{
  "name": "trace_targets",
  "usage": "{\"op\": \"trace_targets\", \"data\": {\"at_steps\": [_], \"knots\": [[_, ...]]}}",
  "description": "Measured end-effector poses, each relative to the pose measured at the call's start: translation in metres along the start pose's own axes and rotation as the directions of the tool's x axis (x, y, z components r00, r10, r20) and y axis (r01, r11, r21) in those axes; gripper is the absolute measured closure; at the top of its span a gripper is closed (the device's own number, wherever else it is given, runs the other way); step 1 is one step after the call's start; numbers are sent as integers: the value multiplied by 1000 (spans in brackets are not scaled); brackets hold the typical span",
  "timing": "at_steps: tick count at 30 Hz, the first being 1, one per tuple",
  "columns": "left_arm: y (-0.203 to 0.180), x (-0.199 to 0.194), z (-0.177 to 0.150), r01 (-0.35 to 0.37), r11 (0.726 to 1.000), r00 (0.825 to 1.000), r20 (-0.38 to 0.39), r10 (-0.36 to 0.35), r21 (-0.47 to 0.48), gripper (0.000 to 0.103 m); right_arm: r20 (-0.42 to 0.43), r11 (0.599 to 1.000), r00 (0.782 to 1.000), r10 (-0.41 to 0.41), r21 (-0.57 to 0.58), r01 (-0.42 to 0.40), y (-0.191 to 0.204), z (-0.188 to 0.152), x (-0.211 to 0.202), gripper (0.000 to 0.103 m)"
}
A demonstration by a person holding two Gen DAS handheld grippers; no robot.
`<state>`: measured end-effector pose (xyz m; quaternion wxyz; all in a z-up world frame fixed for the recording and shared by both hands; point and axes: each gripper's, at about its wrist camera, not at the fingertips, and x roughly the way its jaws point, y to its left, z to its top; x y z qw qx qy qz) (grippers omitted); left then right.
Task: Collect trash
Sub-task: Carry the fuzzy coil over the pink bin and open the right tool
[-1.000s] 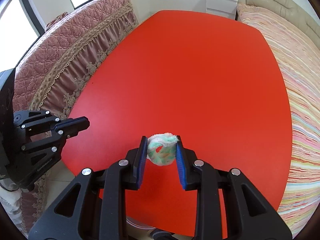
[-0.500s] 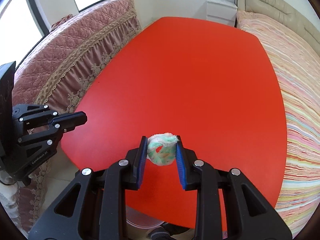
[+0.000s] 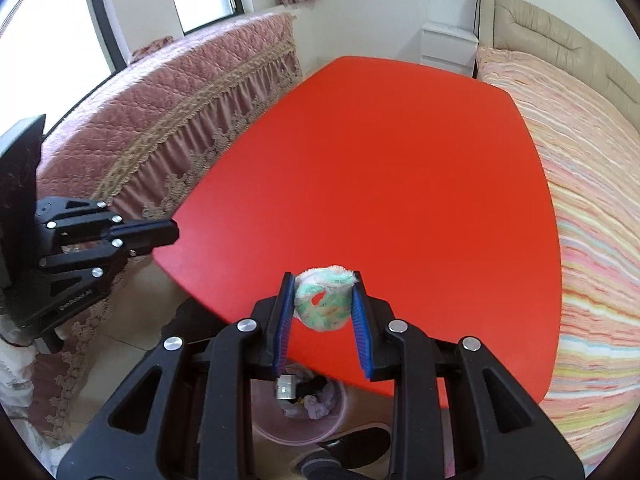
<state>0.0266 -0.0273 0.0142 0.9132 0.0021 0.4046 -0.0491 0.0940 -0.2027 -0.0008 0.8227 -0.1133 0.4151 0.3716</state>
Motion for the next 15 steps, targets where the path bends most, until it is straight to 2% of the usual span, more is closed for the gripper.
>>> {"op": "trace_targets", "data": {"at_steps": [7,15], "knots": [[-11,-11,-29,32,999,999,4,-32,6,103,16,1000,1000,15,-13,-15,21,-43,-11,76],[-22,-6,-64,73,997,997,-34,-73,5,103,-2,1000,1000,19,-17,-19,39,-83,-7,76]]}}
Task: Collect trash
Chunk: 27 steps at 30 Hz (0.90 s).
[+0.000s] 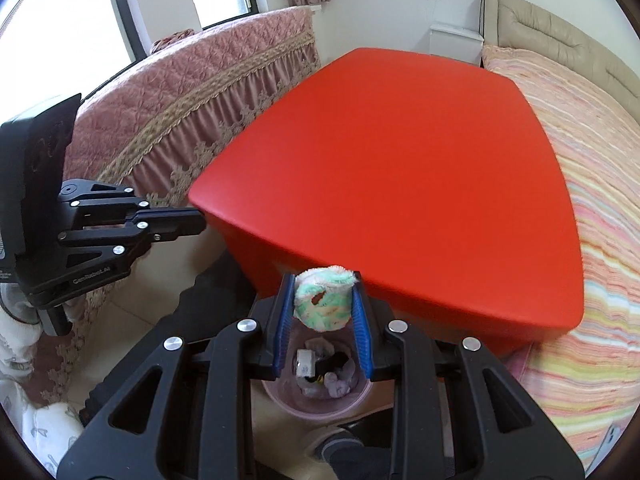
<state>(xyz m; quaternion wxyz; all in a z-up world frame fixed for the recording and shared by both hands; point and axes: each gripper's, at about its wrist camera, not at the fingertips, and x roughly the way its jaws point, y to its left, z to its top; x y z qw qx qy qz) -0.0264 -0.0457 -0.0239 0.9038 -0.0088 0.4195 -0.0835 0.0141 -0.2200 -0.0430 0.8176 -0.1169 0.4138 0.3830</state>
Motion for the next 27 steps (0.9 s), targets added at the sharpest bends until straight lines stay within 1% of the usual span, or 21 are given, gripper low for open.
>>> {"op": "trace_targets", "data": {"at_steps": [10,17,19,20,21,22,23,24,25,27], "knots": [[-12,19,-34,56,998,996,-77,-56,-1,103,-67,999,997,24,23,-22,5,-37,23,76],[-11,21,-30,77,997,994,-80,-77,0,103,-75,999,996,44,32,-42,4,-41,26,76],[-12,22,-30,76,997,994,-80,-76,-2,103,-72,999,996,47,31,-44,3,-42,24,69],[-13,21,-29,69,998,995,-77,-69,-3,95,-72,999,997,43,29,-41,1,-42,24,60],[-12,22,-29,60,998,995,-77,-60,-2,91,-68,999,997,28,26,-26,2,-42,25,35],[-11,23,-29,51,999,995,-80,-51,-5,62,-62,1000,998,15,22,-13,1,-43,25,18],[-11,24,-29,38,999,996,-77,-39,-9,18,-60,1000,998,2,22,-1,1,-44,25,15],[-9,22,-29,16,1000,998,-53,-17,-12,10,-61,1000,998,-3,24,4,-1,-45,25,13],[-7,22,-29,9,1000,999,-50,-10,-15,11,-60,1000,998,-6,27,7,-3,-46,26,9],[-3,24,-29,-6,1000,998,-61,5,-28,8,-63,999,998,-16,28,18,-5,-48,26,6]]}}
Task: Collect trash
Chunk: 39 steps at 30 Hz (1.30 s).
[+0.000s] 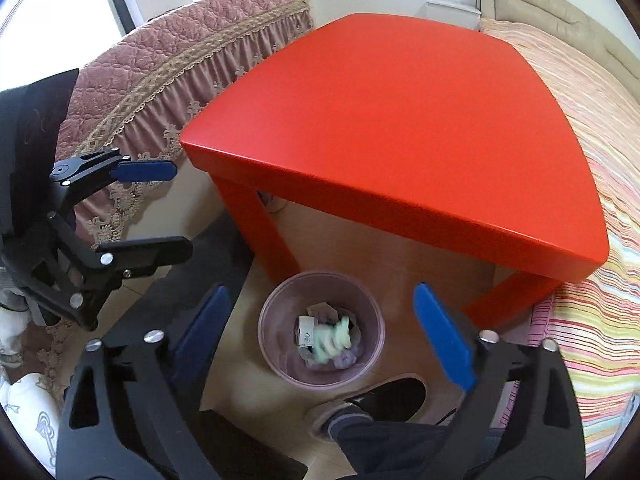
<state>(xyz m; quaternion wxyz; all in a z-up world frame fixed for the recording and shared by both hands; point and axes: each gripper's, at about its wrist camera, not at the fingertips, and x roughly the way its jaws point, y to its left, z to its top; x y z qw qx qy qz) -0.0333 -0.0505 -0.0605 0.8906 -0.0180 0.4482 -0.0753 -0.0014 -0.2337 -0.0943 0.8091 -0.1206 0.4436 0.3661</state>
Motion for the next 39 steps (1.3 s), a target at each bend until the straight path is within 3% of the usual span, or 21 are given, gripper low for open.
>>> {"op": "trace_targets", "data": {"at_steps": [20,29,39], "knots": [[6,-7,3,7,1000,1000,20,-6,-24,6,37,997,999,36,71,-39,-4,3,-10,3],[13,-22,26,-41,999,996,74,43,-19,6,114,996,993,0,87,-10,-6,39,-38,3],[34,-51,72,-108,992,979,169,118,-66,6,202,995,976,-78,74,65,-8,95,-59,3]]}}
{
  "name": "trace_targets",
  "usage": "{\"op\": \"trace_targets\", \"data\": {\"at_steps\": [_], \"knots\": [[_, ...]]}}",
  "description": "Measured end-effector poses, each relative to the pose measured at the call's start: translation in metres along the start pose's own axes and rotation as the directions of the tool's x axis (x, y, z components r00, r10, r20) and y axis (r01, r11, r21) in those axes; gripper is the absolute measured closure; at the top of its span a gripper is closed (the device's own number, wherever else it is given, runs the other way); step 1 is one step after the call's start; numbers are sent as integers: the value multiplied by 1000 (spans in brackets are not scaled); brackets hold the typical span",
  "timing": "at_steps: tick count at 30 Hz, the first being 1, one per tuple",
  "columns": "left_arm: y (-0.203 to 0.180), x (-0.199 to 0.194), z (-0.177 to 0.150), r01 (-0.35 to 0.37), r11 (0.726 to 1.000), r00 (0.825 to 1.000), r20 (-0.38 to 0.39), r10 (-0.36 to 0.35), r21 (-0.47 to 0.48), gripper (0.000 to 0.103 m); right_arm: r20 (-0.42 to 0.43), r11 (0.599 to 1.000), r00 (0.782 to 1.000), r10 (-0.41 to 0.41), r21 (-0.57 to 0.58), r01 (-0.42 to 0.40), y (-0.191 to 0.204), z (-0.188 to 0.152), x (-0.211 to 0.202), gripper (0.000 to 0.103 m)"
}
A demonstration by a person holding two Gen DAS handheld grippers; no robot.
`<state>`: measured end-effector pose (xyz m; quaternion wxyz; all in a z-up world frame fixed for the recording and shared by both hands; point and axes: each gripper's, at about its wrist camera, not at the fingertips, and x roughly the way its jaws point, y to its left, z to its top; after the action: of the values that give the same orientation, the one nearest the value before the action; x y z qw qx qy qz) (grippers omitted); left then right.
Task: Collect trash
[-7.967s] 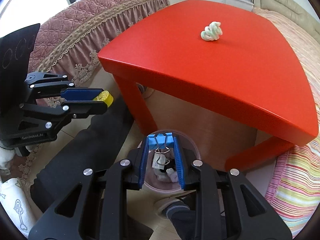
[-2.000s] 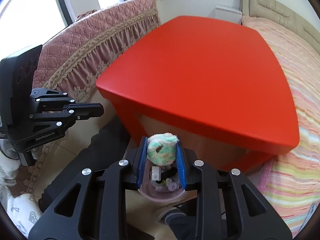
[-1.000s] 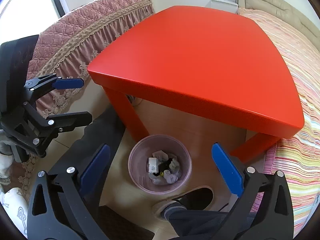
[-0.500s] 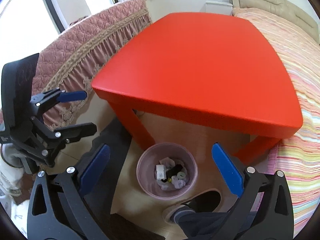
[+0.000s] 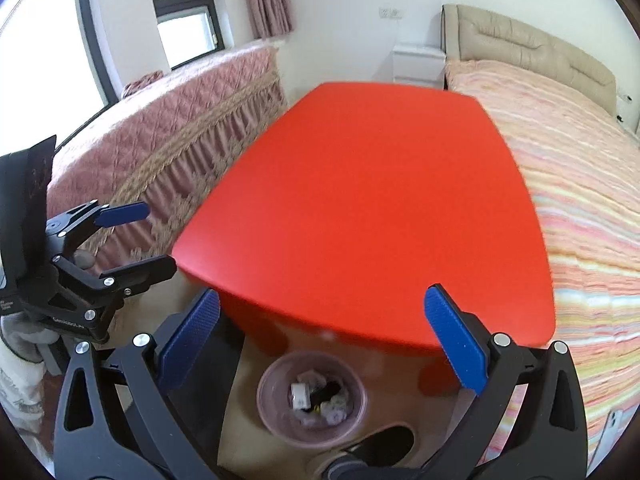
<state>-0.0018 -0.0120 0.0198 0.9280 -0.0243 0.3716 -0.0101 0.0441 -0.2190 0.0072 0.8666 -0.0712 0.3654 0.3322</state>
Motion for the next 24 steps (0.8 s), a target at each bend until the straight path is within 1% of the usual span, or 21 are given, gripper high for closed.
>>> {"op": "trace_targets", "data": {"at_steps": [3,8,16,24], "knots": [[5,-1,10,-1,1000,1000,10,1,-6,6,20,1000,1000,-6,-5,6,0,13,0,3],[13,0,19,-32,999,999,25,32,-25,6,31,1000,999,-13,-11,14,-1,23,2,3],[21,3,22,-3,998,1000,29,5,-65,6,27,999,999,-28,-18,28,3,25,7,3],[14,1,25,-7,999,999,32,8,-32,6,33,999,999,-31,-11,31,0,27,5,3]]}}
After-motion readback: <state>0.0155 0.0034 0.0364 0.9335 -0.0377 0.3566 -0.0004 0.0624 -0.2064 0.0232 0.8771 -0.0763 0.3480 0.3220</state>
